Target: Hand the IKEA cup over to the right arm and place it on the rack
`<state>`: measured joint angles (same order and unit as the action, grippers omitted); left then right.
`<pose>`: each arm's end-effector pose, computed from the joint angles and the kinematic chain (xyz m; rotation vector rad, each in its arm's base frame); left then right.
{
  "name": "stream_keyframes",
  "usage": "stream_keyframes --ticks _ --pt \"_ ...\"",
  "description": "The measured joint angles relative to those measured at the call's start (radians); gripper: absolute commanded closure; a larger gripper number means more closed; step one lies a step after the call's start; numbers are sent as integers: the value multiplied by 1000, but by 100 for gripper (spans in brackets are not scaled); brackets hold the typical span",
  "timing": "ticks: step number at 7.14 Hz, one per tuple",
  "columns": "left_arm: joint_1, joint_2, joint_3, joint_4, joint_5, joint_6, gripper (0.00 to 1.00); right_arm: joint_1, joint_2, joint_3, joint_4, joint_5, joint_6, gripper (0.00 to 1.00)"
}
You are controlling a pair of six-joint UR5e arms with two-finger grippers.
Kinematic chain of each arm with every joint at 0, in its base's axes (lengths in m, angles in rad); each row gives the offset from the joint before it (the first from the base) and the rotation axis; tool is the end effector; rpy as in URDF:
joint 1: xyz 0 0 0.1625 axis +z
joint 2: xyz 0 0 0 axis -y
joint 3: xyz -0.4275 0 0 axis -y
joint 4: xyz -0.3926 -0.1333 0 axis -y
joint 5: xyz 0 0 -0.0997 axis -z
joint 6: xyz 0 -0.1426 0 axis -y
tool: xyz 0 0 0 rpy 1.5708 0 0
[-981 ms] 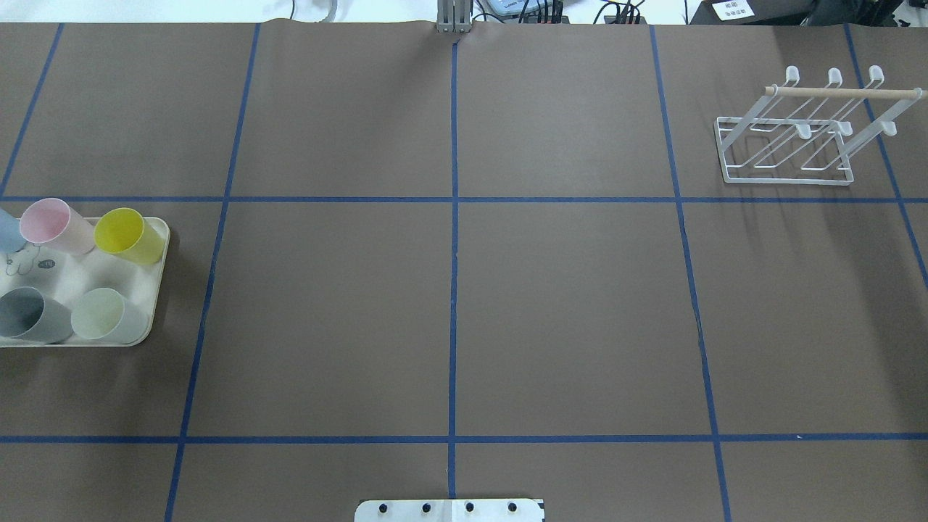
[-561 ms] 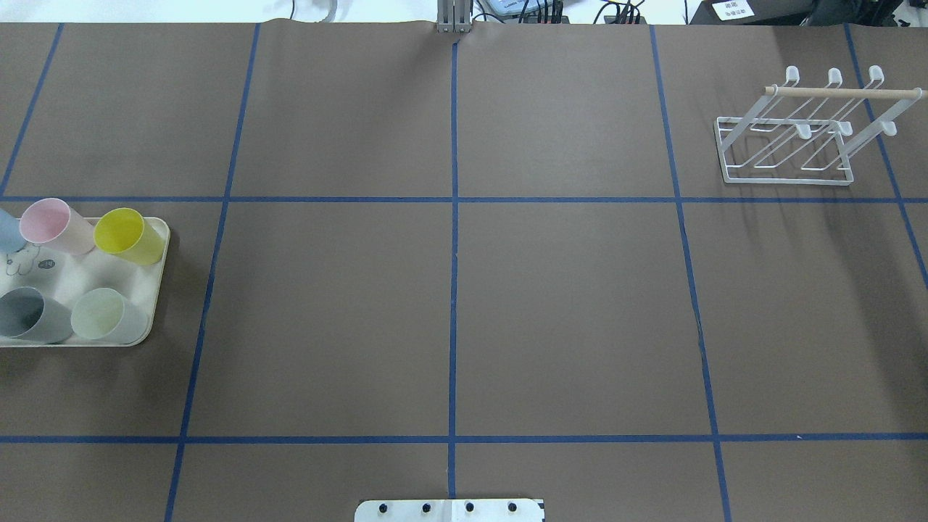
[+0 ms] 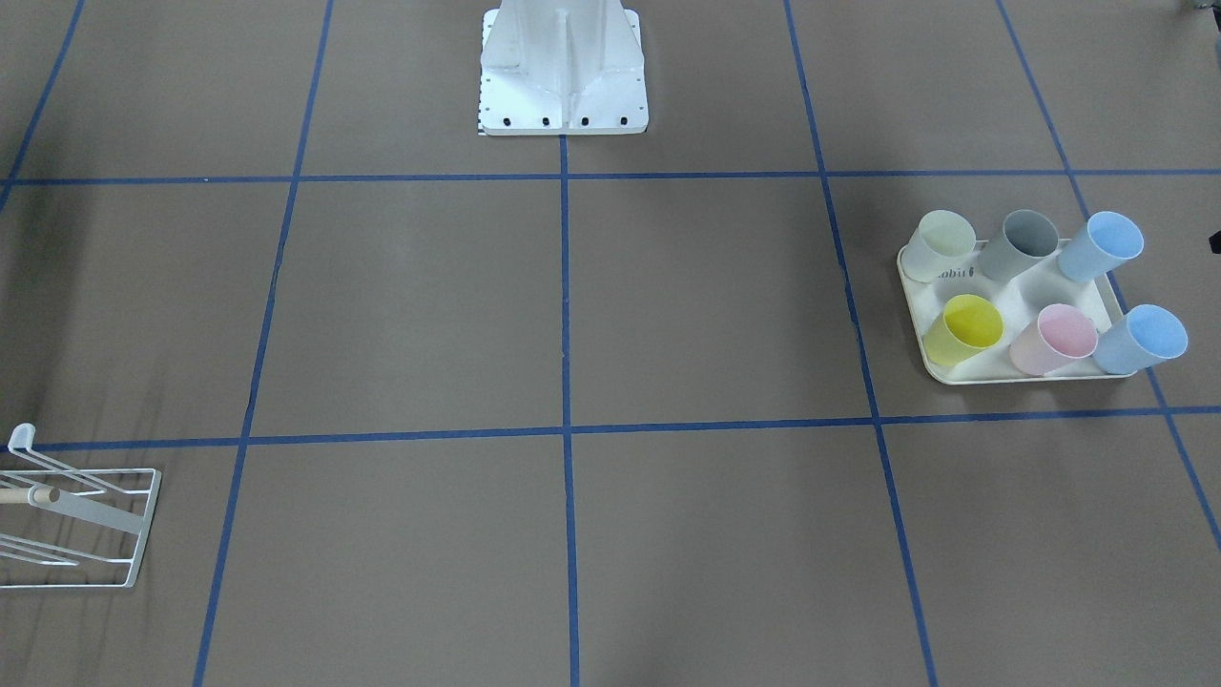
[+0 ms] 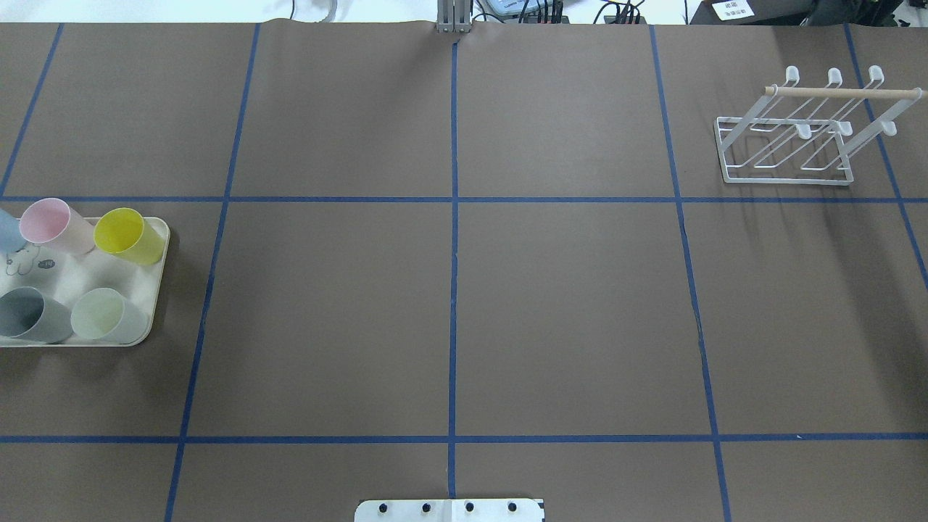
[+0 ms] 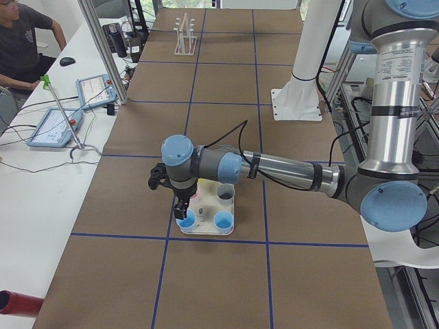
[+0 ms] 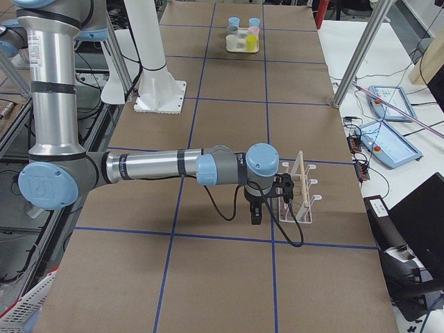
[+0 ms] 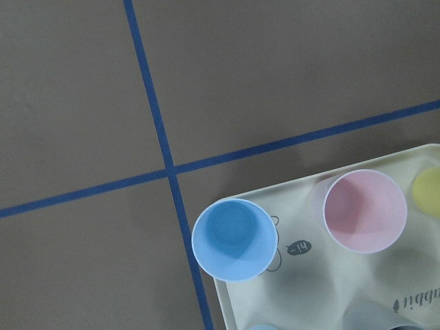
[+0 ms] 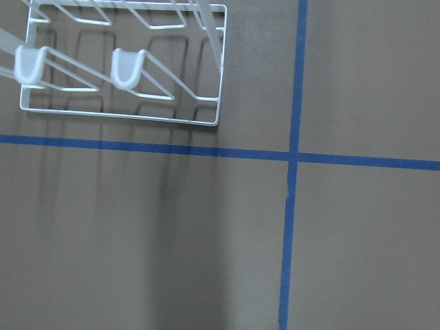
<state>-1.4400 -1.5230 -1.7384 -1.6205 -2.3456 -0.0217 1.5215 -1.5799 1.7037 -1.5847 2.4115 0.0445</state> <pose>0.0300 -0.4851 0.6262 0.1017 0.7838 0.1690 0.0026 -0.4960 0.6251 0.0639 -0.8438 -0.0507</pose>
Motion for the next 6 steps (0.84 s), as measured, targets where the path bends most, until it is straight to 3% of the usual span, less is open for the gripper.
stream_keyframes --ticks 2,3,4,6 --pt "68 121 -8 -215 46 -184 1 -15 4 45 -1 6 12 0" --pt "88 156 -7 -264 51 -220 2 -16 10 81 -4 14 49 0" --pt "112 174 -4 -282 52 -233 3 -16 21 121 -9 22 102 0" --pt "165 183 18 -290 53 -238 14 -17 39 174 -11 31 175 0"
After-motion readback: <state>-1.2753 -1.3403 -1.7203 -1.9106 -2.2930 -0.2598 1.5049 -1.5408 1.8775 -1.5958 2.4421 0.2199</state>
